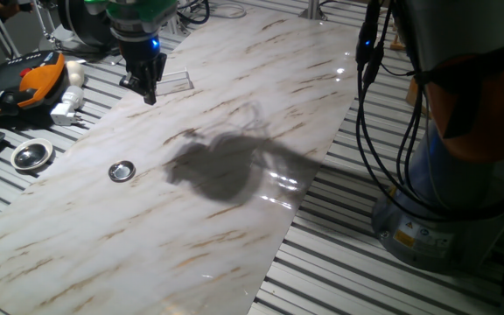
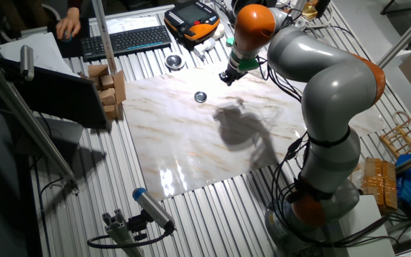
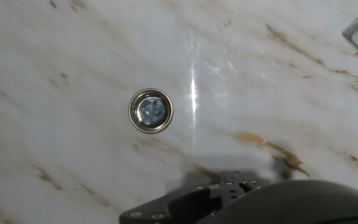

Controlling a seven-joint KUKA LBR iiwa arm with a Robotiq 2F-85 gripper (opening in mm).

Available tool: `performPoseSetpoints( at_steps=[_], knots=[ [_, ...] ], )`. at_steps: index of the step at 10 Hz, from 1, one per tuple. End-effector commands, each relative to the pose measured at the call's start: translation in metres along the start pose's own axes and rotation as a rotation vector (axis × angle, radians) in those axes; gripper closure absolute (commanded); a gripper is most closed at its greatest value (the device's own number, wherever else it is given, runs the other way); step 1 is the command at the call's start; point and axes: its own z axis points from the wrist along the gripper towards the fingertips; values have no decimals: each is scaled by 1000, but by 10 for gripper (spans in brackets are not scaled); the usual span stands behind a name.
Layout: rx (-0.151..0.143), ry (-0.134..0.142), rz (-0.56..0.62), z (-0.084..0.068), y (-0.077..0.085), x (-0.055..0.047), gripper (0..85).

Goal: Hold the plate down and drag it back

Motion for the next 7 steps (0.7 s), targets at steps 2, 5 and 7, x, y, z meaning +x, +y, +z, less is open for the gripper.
performPoseSetpoints(
  at_steps=[2, 5, 7],
  knots=[
    [6, -3, 5, 0, 0, 0, 850],
    [11, -4, 11, 0, 1, 0, 850],
    [15, -8, 15, 0, 1, -1, 850]
  ],
)
